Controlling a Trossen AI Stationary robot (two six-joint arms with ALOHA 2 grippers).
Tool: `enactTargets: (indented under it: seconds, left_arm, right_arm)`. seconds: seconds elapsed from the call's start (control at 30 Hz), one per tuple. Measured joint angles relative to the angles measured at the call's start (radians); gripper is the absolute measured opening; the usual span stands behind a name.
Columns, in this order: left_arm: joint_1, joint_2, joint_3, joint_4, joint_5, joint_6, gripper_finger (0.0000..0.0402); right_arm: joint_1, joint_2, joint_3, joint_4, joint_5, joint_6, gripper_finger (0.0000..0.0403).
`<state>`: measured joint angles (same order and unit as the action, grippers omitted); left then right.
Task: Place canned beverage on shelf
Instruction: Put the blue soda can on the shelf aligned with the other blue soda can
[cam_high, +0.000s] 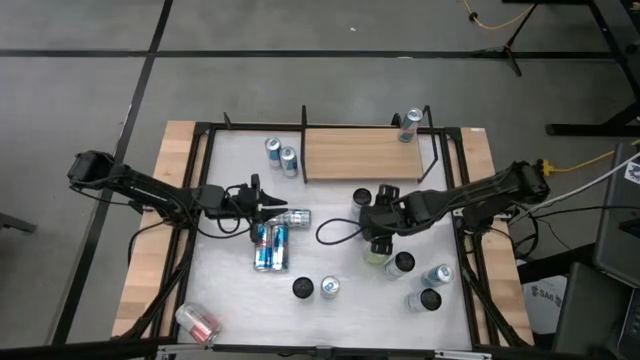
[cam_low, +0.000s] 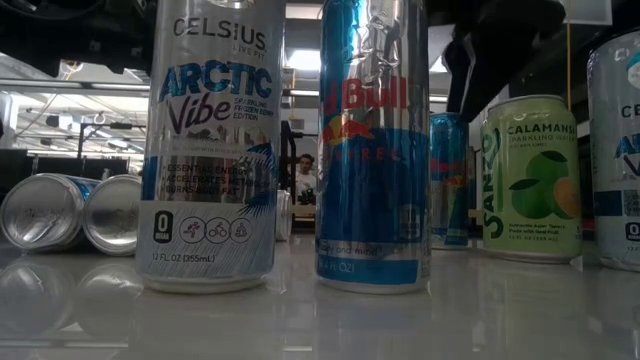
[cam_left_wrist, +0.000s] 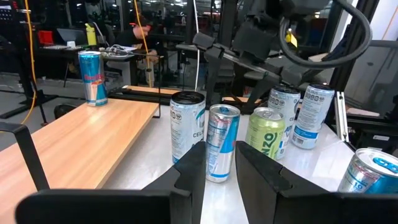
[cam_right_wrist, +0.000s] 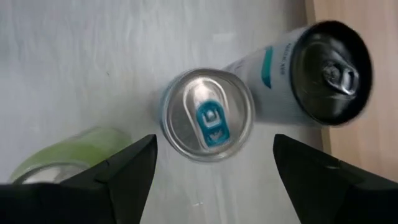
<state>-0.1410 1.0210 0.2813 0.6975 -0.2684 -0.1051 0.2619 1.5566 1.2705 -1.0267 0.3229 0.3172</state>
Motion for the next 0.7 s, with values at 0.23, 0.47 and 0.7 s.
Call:
enactTargets:
  seconds: [0.23,0.47,0.7]
  left_arm:
    - [0.000,0.000,0.000,0.000,0.000,0.000,0.0080]
    - [0.000,0.000,0.000,0.000,0.000,0.000,0.0080]
    - [0.000,0.000,0.000,0.000,0.000,0.000,0.0080]
  right_arm:
    - [-0.001,0.000,-0.025,0.050,0.017,-0.007,0.0310]
    - [0.000,0.010,-0.025,0.065,0.044,-0.011,0.0310]
    - [-0.001,0.029,-0.024,0.091,0.034,-0.011,0.0310]
